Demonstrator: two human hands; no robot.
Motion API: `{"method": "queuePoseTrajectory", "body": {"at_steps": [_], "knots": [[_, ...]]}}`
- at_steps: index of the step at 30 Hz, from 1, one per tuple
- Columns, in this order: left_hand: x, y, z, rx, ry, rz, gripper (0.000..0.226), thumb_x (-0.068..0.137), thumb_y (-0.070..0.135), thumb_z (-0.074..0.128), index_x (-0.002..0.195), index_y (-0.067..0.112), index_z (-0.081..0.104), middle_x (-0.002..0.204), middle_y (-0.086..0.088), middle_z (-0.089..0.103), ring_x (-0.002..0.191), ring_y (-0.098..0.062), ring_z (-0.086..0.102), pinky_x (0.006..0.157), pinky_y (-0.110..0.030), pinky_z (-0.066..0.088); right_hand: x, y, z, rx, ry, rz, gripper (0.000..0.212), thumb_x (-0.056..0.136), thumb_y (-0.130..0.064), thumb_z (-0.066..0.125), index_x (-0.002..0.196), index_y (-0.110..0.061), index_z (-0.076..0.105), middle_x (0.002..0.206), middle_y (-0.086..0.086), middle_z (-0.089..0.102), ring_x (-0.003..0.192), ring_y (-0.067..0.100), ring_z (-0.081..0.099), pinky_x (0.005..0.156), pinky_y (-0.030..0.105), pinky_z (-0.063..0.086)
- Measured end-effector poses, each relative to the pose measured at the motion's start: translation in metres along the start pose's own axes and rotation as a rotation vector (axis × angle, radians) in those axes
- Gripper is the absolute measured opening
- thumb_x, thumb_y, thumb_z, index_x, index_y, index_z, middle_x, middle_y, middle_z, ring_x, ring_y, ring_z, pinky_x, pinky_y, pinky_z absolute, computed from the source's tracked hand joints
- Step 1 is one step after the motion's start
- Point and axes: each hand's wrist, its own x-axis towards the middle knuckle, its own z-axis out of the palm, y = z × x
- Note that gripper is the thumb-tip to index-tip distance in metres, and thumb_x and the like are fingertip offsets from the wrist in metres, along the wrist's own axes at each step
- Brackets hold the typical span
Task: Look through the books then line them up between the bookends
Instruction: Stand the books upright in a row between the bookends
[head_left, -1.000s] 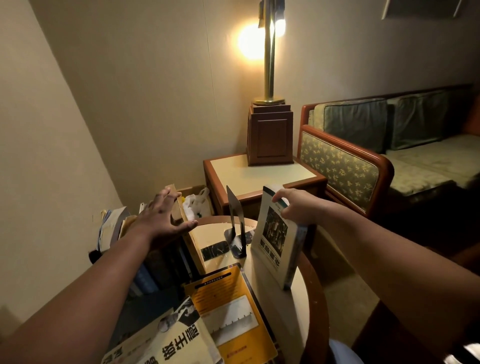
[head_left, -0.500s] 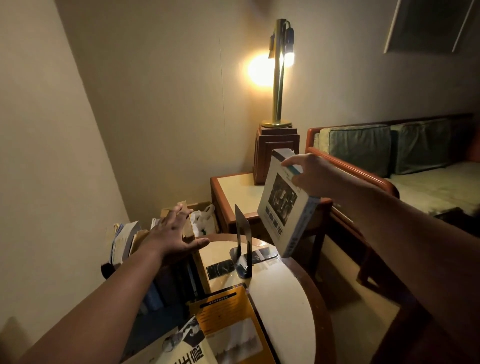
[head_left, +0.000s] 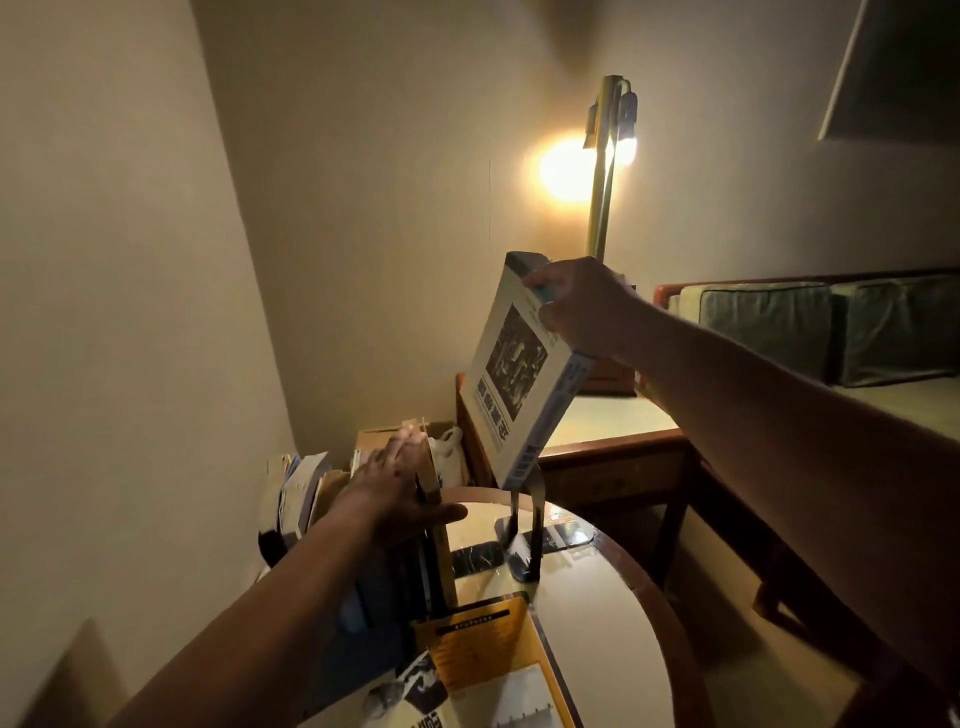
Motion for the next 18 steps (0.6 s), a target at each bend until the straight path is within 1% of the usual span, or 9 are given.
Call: {"method": "queuePoseTrajectory", "body": {"at_steps": [2,3,5,6,8,10,13,16,18], "knots": [[-0.001,0.0,-0.003,-0.053,0.01,0.014,0.135,0.05,0.095,0.052,0.156,0.03,-0.002,0.166,0.002,-0.007,0.152,-0.026,-0.001,0.121,-0.054,0.016,0.003,-0.001,0.02,0.078,-0.053,0.016,0.043,0.096,-0.009,0.061,0.137,-0.021,0.059,0.118,0.004,0.062,0.093,0.02,0.066,0.054,0.017,0.054],[-0.002,0.0,-0.002,-0.063,0.02,0.003,0.134,0.05,0.095,0.054,0.155,0.032,-0.001,0.166,0.003,-0.005,0.152,-0.027,0.001,0.12,-0.055,0.018,0.005,-0.001,0.031,0.096,-0.077,0.025,0.043,0.096,-0.009,0.062,0.138,-0.019,0.059,0.119,0.005,0.061,0.09,0.02,0.066,0.052,0.018,0.055],[-0.003,-0.002,0.001,-0.073,0.028,-0.012,0.132,0.049,0.092,0.058,0.154,0.036,0.001,0.166,0.003,0.0,0.152,-0.029,0.006,0.119,-0.056,0.022,0.008,0.002,0.055,0.074,-0.116,0.04,0.045,0.095,-0.007,0.062,0.139,-0.017,0.058,0.128,0.01,0.06,0.1,0.026,0.066,0.062,0.025,0.06],[-0.002,-0.004,0.002,-0.078,0.037,-0.004,0.133,0.047,0.093,0.058,0.153,0.036,0.002,0.166,0.002,0.003,0.151,-0.03,0.008,0.118,-0.056,0.023,0.009,0.004,0.068,0.062,-0.138,0.046,0.046,0.094,-0.006,0.062,0.139,-0.017,0.058,0.132,0.011,0.059,0.103,0.027,0.065,0.063,0.023,0.058],[-0.002,-0.005,0.002,-0.091,0.07,0.031,0.136,0.042,0.098,0.054,0.152,0.037,0.004,0.165,0.001,0.007,0.151,-0.03,0.012,0.118,-0.056,0.025,0.009,0.009,0.097,0.053,-0.18,0.066,0.048,0.092,-0.005,0.065,0.138,-0.016,0.059,0.134,0.012,0.059,0.099,0.022,0.063,0.056,0.015,0.048],[0.002,-0.006,0.0,-0.106,0.06,0.024,0.137,0.042,0.096,0.056,0.153,0.036,0.004,0.165,0.002,0.007,0.151,-0.03,0.013,0.118,-0.056,0.024,0.007,0.014,0.123,0.049,-0.21,0.094,0.048,0.091,-0.005,0.066,0.138,-0.015,0.059,0.133,0.012,0.06,0.092,0.017,0.059,0.054,0.011,0.042],[0.007,-0.008,0.001,-0.034,-0.014,0.001,0.135,0.054,0.084,0.064,0.156,0.027,-0.002,0.166,0.002,-0.006,0.152,-0.029,0.003,0.122,-0.052,0.013,0.002,0.023,0.16,0.051,-0.255,0.151,0.048,0.091,-0.004,0.061,0.138,-0.016,0.059,0.135,0.008,0.057,0.097,0.018,0.057,0.056,0.014,0.043],[0.011,-0.008,0.004,-0.011,-0.01,0.004,0.146,0.041,0.102,0.04,0.157,0.024,-0.003,0.166,0.001,-0.009,0.152,-0.022,-0.002,0.123,-0.048,0.006,-0.001,0.031,0.19,0.081,-0.285,0.209,0.048,0.093,-0.004,0.057,0.139,-0.017,0.059,0.139,0.007,0.055,0.106,0.021,0.061,0.061,0.016,0.05],[0.012,-0.01,0.005,-0.024,-0.005,0.015,0.141,0.047,0.098,0.046,0.157,0.023,-0.001,0.166,0.001,-0.008,0.152,-0.023,-0.001,0.123,-0.048,0.008,-0.001,0.035,0.203,0.054,-0.305,0.193,0.046,0.093,-0.006,0.057,0.137,-0.017,0.061,0.138,0.008,0.058,0.112,0.024,0.062,0.071,0.023,0.051]]}}
